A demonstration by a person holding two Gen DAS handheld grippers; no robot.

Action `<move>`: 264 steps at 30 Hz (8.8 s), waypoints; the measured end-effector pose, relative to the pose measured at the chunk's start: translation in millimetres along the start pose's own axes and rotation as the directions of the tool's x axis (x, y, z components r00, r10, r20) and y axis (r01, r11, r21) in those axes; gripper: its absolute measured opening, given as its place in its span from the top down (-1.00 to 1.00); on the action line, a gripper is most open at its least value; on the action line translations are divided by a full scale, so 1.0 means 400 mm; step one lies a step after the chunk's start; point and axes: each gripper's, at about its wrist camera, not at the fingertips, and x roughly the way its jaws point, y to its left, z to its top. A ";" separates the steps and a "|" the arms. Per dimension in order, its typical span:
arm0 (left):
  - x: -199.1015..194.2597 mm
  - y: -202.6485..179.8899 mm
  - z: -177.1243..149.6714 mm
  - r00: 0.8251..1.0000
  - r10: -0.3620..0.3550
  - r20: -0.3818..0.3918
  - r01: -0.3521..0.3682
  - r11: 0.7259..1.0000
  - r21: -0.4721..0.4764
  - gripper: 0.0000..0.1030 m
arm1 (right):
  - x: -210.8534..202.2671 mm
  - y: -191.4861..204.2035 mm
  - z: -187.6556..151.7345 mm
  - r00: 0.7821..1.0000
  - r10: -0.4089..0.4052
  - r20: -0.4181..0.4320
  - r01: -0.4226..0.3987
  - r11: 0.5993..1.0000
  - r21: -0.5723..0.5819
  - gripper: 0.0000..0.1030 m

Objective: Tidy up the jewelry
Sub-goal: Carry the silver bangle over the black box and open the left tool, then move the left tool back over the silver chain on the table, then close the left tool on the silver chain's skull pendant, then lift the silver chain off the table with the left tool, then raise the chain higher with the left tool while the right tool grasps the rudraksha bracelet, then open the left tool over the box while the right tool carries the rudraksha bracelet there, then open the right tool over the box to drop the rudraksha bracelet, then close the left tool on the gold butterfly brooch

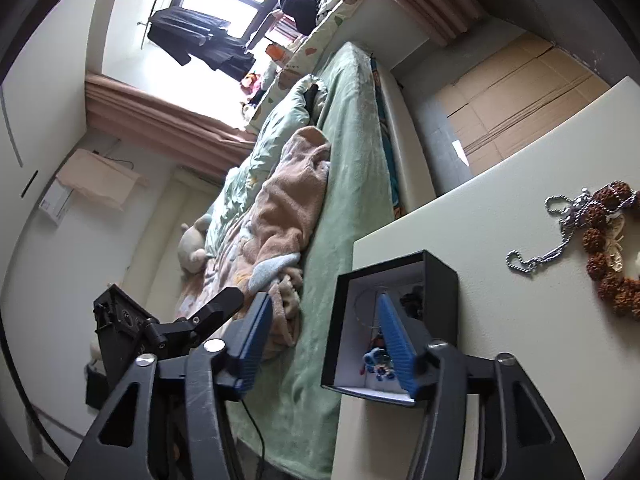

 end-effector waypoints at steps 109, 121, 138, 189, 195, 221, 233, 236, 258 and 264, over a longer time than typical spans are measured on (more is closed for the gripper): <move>0.065 -0.414 -0.117 0.984 -0.171 -0.041 0.173 0.903 0.393 0.62 | -0.200 -0.360 0.085 0.833 -0.548 -0.076 0.553 0.816 0.171 -0.20; -0.068 -0.398 -0.073 0.969 -0.236 0.069 0.196 0.910 0.366 0.62 | -0.133 -0.285 0.051 0.740 -0.669 -0.078 0.664 0.744 -0.076 -0.18; -0.168 -0.374 -0.059 0.951 -0.273 0.143 0.211 0.915 0.345 0.62 | -0.240 -0.295 0.042 0.812 -0.580 -0.055 0.582 0.813 0.012 0.52; -0.258 -0.319 0.064 0.933 -0.190 0.305 0.095 0.949 0.299 0.62 | -0.181 0.022 0.049 0.995 -0.037 0.087 0.045 0.995 -0.084 0.62; -0.150 -0.244 0.015 0.965 -0.115 0.237 0.066 0.976 0.207 0.62 | -0.173 0.016 0.048 0.996 -0.043 0.081 0.050 0.995 -0.082 0.62; -0.120 -0.067 0.027 0.981 0.052 0.185 -0.044 0.998 -0.043 -0.68 | -0.004 0.054 -0.001 0.993 -0.117 -0.006 0.115 0.985 -0.126 0.59; -0.110 -0.127 -0.010 0.983 0.006 0.184 -0.018 0.998 0.067 -0.68 | -0.081 0.008 -0.002 0.991 -0.133 0.022 0.134 0.988 -0.077 0.03; -0.100 -0.149 -0.027 0.984 0.002 0.178 -0.020 0.994 0.103 -0.68 | -0.115 -0.004 0.000 0.989 -0.145 0.039 0.148 0.987 -0.068 0.03; 0.033 -0.387 -0.174 0.999 -0.019 0.041 0.003 0.930 0.368 -0.68 | -0.410 -0.264 0.051 0.908 -0.397 0.132 0.365 0.906 0.214 -0.95; 0.074 -0.440 -0.210 1.000 0.015 0.020 -0.022 0.903 0.428 -0.87 | -0.450 -0.321 0.054 0.904 -0.409 0.122 0.358 0.884 0.302 -1.00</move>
